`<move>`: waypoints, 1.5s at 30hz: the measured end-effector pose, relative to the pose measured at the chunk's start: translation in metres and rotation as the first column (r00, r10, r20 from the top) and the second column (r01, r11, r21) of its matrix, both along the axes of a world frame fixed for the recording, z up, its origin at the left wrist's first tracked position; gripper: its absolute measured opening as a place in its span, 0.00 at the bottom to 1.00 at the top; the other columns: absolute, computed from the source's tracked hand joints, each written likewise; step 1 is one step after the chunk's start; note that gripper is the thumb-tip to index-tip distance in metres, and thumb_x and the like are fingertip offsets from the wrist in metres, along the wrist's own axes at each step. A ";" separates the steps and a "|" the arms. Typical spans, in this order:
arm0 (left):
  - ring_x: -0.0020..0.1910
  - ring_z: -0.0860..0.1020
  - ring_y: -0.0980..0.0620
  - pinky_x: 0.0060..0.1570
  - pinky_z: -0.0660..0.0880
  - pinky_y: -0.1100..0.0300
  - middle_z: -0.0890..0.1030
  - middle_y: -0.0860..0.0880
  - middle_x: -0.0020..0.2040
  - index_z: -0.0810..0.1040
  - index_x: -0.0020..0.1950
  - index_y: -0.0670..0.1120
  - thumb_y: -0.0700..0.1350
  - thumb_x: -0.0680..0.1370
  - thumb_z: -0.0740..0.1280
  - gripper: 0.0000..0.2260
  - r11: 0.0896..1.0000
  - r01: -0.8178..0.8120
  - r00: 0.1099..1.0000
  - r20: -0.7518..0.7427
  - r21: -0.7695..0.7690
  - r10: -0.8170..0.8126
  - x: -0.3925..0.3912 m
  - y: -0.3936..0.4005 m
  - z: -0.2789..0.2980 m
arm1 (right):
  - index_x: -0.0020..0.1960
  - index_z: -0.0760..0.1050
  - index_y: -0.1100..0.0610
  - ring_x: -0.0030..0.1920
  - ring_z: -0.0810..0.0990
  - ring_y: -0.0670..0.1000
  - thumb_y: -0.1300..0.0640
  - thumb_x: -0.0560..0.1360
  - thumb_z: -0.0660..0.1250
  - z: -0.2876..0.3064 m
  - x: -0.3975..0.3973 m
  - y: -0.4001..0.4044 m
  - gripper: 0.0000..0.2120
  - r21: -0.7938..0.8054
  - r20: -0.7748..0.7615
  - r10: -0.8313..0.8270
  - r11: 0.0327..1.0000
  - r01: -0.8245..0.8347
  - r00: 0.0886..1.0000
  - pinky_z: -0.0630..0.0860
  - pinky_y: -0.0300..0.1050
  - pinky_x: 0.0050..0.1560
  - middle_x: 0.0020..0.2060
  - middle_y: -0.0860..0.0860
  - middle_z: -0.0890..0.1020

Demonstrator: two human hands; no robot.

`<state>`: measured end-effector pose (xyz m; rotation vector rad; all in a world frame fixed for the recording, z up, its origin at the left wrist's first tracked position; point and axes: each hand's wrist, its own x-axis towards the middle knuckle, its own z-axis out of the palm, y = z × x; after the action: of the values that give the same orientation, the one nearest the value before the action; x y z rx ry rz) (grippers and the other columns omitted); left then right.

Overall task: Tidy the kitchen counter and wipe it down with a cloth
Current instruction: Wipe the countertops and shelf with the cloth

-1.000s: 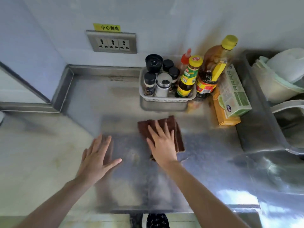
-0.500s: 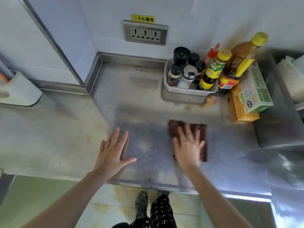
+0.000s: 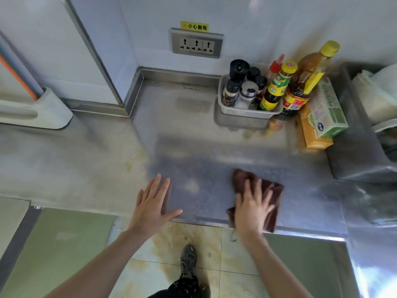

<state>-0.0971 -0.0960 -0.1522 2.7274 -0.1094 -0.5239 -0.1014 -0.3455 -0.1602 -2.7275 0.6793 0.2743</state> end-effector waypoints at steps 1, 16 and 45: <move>0.76 0.43 0.50 0.74 0.46 0.48 0.43 0.50 0.78 0.44 0.75 0.53 0.80 0.56 0.36 0.53 1.000 -0.024 1.000 0.001 -0.014 0.024 -0.005 0.001 -0.001 | 0.74 0.58 0.49 0.75 0.48 0.66 0.51 0.79 0.58 0.001 -0.007 0.028 0.25 -0.004 0.014 0.109 0.994 -0.109 0.994 0.48 0.70 0.69 0.76 0.52 0.53; 0.77 0.44 0.49 0.74 0.47 0.48 0.44 0.49 0.78 0.48 0.75 0.51 0.72 0.60 0.46 0.47 0.983 -0.180 0.983 0.034 -0.044 0.182 -0.040 0.040 0.033 | 0.75 0.53 0.45 0.75 0.41 0.63 0.46 0.80 0.52 0.007 -0.003 0.026 0.24 0.097 -0.004 0.244 0.965 -0.243 0.970 0.43 0.64 0.73 0.77 0.48 0.46; 0.76 0.41 0.43 0.73 0.44 0.44 0.37 0.42 0.76 0.35 0.73 0.42 0.72 0.64 0.63 0.56 0.963 0.024 0.977 -0.212 0.269 0.034 0.068 0.165 0.014 | 0.75 0.54 0.46 0.75 0.43 0.62 0.49 0.80 0.54 0.000 0.109 0.219 0.24 0.117 0.043 0.159 0.980 -0.163 0.986 0.45 0.65 0.72 0.77 0.47 0.49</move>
<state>-0.0295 0.0689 -0.1383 2.9077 0.0274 -0.8878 0.0073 -0.1261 -0.1599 -2.6678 0.4189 0.2968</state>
